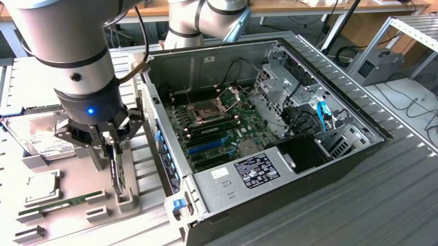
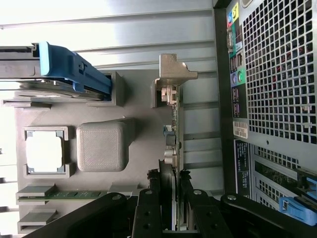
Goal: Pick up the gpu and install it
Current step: 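Pick up the gpu and move the gpu toward the slot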
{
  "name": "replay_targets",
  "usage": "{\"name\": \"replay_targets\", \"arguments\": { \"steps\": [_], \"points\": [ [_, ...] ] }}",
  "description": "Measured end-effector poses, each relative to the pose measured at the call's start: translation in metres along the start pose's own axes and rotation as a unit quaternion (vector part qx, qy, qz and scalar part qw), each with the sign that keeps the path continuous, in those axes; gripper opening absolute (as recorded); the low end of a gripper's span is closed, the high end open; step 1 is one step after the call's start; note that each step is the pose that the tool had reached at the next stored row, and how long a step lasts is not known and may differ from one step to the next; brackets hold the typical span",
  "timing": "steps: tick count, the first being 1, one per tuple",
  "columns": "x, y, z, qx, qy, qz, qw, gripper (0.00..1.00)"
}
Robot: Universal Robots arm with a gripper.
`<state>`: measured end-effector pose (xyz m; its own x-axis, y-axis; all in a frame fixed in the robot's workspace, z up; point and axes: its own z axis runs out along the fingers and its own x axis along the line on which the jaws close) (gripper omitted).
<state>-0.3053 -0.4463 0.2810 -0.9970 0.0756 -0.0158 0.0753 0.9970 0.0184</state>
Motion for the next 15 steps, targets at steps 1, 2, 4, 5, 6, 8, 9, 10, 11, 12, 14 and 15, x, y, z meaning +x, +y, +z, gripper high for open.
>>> {"name": "replay_targets", "arguments": {
  "steps": [1, 2, 4, 5, 6, 8, 9, 10, 11, 12, 14, 15],
  "points": [
    [0.0, 0.0, -0.0002, 0.0, 0.0, 0.0, 1.0, 0.26],
    [0.0, 0.0, -0.0004, 0.0, 0.0, 0.0, 1.0, 0.26],
    [0.0, 0.0, -0.0008, 0.0, 0.0, 0.0, 1.0, 0.26],
    [0.0, 0.0, -0.001, 0.0, 0.0, 0.0, 1.0, 0.26],
    [0.0, 0.0, -0.0012, 0.0, 0.0, 0.0, 1.0, 0.26],
    [-0.0001, 0.0001, -0.0029, -0.0004, 0.0, 0.0, 1.0, 0.26],
    [-0.0001, 0.0001, -0.0035, -0.0007, 0.0, 0.0, 1.0, 0.26],
    [-0.0001, 0.0001, -0.0035, -0.0007, 0.0, 0.0, 1.0, 0.26],
    [-0.0001, 0.0001, -0.0035, -0.0008, 0.0, 0.0, 1.0, 0.26],
    [-0.0001, 0.0001, -0.0037, -0.0007, 0.0, 0.0, 1.0, 0.26],
    [-0.0001, 0.0001, -0.0039, -0.0007, 0.0, 0.0, 1.0, 0.26],
    [-0.0001, 0.0001, -0.0047, -0.0007, 0.0001, 0.0, 1.0, 0.26]
  ]
}}
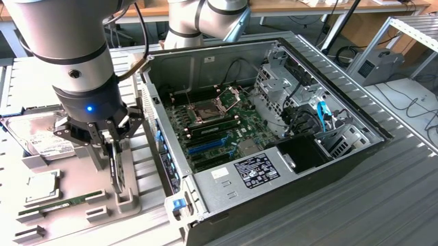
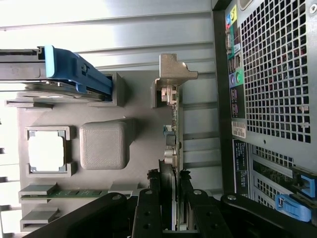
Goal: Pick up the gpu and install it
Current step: 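Pick up the gpu and move the gpu toward the slot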
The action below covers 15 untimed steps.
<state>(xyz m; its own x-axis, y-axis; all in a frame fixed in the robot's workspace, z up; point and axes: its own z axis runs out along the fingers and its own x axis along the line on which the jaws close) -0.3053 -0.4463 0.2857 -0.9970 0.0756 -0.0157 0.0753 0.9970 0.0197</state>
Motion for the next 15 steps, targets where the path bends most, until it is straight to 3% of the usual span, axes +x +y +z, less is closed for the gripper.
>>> {"name": "replay_targets", "arguments": {
  "steps": [15],
  "points": [
    [-0.0013, 0.0002, -0.0067, 0.0, 0.0, 0.0, 1.0, 0.26]
  ]
}}
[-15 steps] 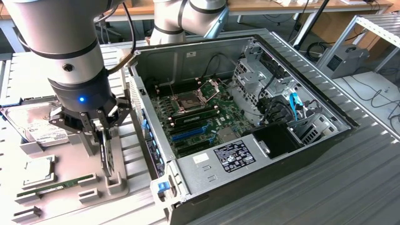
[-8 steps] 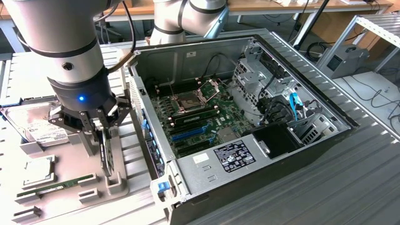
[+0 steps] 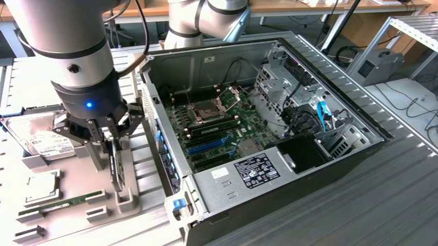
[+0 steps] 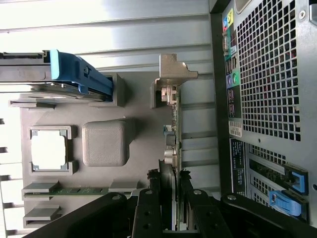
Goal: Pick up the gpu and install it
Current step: 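Pick up the gpu and move the gpu toward the slot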
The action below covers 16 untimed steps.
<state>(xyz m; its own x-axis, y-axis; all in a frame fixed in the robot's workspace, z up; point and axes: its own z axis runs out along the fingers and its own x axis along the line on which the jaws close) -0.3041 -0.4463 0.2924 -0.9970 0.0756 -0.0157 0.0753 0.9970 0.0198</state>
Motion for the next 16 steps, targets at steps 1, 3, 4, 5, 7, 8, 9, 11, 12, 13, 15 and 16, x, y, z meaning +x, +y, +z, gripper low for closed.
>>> {"name": "replay_targets", "arguments": {
  "steps": [1, 3, 4, 5, 7, 8, 9, 11, 12, 13, 15, 16],
  "points": [
    [-0.0001, 0.0, 0.0, 0.0, 0.0, 0.0, 1.0, 0.26],
    [-0.0008, 0.0001, 0.0, 0.0, 0.0, 0.0, 1.0, 0.26],
    [-0.0011, 0.0001, 0.0, 0.0, 0.0, 0.0, 1.0, 0.26],
    [-0.0017, 0.0001, 0.0, 0.0, 0.0, 0.0, 1.0, 0.26],
    [-0.0029, 0.0002, 0.0, 0.0, 0.0, 0.0, 1.0, 0.26],
    [-0.0033, 0.0003, 0.0001, 0.0, 0.0, 0.0, 1.0, 0.26],
    [-0.0038, 0.0003, 0.0001, 0.0, 0.0, 0.0, 1.0, 0.26],
    [-0.0043, 0.0003, 0.0, 0.0, 0.0, 0.0, 1.0, 0.26],
    [-0.0043, 0.0003, 0.0, 0.0, 0.0, 0.0, 1.0, 0.26],
    [-0.0043, 0.0003, 0.0, 0.0, 0.0, 0.0, 1.0, 0.26],
    [-0.0043, 0.0004, -0.0014, 0.0001, 0.0, 0.0, 1.0, 0.26],
    [-0.0044, 0.0004, -0.0045, 0.0, 0.0, 0.0, 1.0, 0.26]
  ]
}}
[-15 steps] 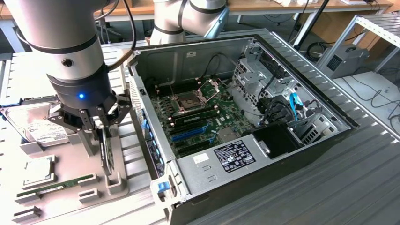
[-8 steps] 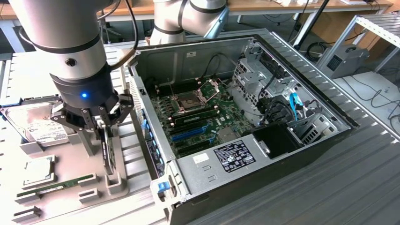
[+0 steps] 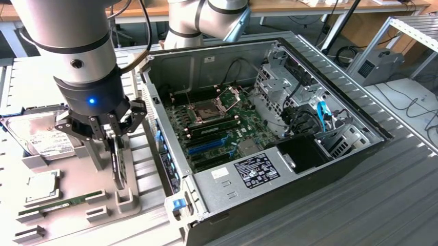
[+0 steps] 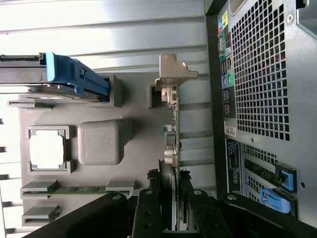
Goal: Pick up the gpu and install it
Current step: 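Pick up the gpu and move the gpu toward the slot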
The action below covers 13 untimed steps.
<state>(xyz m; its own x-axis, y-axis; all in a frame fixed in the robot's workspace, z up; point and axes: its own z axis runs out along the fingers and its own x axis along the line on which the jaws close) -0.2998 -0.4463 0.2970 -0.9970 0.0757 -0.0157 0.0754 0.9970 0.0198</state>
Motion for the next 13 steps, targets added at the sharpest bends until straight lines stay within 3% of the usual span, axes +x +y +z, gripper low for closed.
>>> {"name": "replay_targets", "arguments": {
  "steps": [13],
  "points": [
    [-0.0013, 0.0006, -0.0028, 0.0, -0.0001, 0.0, 1.0, 0.26]
  ]
}}
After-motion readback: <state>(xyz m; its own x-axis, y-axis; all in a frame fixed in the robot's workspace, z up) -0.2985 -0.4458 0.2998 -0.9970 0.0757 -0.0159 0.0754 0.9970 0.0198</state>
